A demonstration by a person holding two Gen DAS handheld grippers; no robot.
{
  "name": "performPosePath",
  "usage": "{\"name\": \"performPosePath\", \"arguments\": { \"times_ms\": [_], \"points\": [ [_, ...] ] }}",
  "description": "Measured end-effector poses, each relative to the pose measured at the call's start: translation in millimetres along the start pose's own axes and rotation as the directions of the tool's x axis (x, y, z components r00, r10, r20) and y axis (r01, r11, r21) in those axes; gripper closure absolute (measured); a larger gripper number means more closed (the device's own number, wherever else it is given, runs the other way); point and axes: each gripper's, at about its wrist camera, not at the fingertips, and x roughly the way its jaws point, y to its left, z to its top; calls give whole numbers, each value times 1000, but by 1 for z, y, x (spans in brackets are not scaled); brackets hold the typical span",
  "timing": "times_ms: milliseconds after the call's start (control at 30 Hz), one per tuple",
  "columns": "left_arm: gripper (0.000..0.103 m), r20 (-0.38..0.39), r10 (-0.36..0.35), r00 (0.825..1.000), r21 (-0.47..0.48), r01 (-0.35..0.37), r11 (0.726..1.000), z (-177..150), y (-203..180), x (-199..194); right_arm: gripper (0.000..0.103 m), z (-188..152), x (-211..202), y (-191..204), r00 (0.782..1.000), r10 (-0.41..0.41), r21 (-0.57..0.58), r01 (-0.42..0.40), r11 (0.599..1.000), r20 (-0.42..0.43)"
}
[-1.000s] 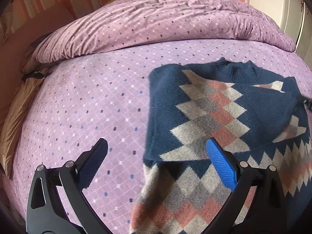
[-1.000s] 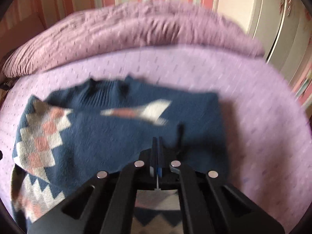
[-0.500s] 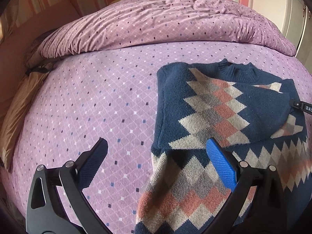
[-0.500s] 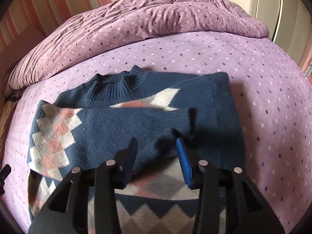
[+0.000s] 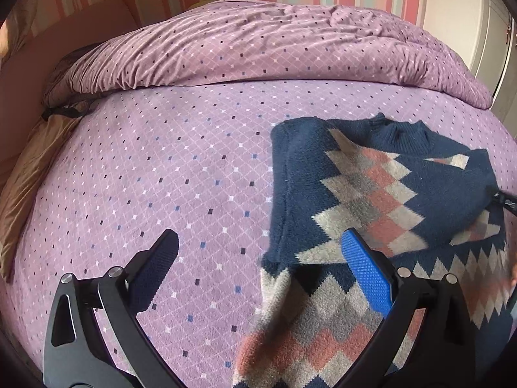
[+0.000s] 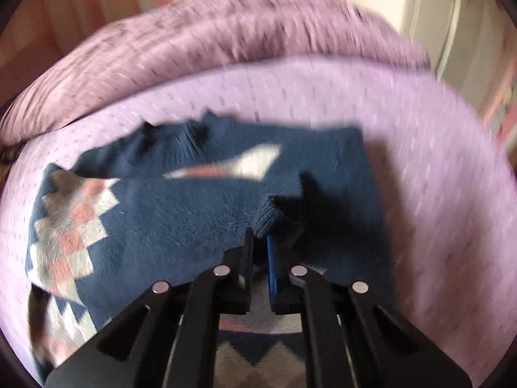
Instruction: Fold small clothes
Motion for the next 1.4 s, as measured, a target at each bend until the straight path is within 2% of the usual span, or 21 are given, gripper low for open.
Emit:
{"name": "performPosePath", "arguments": {
  "times_ms": [67,200,233,300,367,433,533,600,667,733,800,833,867,933,967,1167,1300,1400],
  "points": [
    [3,6,1,1000,1,-1,1000,-1,3,0,96,-1,-5,-4,999,-16,-63,18,998,33],
    [3,-7,0,1000,-16,0,1000,-7,7,2,95,-17,27,-30,996,4,-52,-9,999,-92],
    [3,-13,-2,1000,-21,2,1000,-8,8,3,92,-22,34,-34,992,13,-53,-19,998,-122],
    [3,-17,-2,1000,-25,1,1000,-11,8,2,86,-26,24,-37,994,19,-64,-25,998,-106],
    [3,-13,3,1000,-14,-3,1000,-13,8,0,71,-23,5,-37,998,11,-73,-16,997,-56],
    [3,-17,10,1000,4,-10,1000,-16,7,-1,66,-19,-8,-34,1000,-13,-107,13,994,-6],
    [3,-22,10,1000,25,-9,1000,-21,6,-4,66,-13,-5,-25,1000,6,-154,-5,988,1],
    [3,-21,2,1000,39,-2,999,-26,5,-8,67,-14,11,-20,999,14,-182,-21,983,-41],
    [3,-22,7,1000,53,-6,999,-31,5,-12,68,-21,43,-23,991,17,-166,-40,985,-135],
    [3,-30,12,999,62,-10,998,-38,6,-16,69,-23,45,-25,992,31,-147,-49,988,-120],
    [3,-41,13,999,62,-11,998,-45,9,-18,65,-19,28,-22,996,18,-167,-33,985,-92],
    [3,-53,11,999,59,-7,998,-50,12,-20,58,-18,12,-21,998,41,-178,-50,983,-52],
    [3,-61,8,998,56,-5,998,-53,13,-20,46,-20,-2,-21,998,59,-186,-63,981,-26],
    [3,-85,-3,996,45,6,999,-63,16,-24,34,-27,-35,-22,998,62,-216,-54,975,27],
    [3,-93,-10,996,38,13,999,-67,17,-27,30,-38,-55,-23,999,37,-240,-26,970,38],
    [3,-137,-46,990,21,49,999,-105,13,-49,30,-113,-114,-36,999,10,-270,-21,963,-41],
    [3,-143,-36,989,48,43,998,-137,9,-64,30,-160,-142,-54,995,26,-210,-44,977,-92],
    [3,-181,-41,983,49,50,998,-167,9,-73,30,-193,-155,-68,988,36,-143,-57,988,-148]
  ]
}}
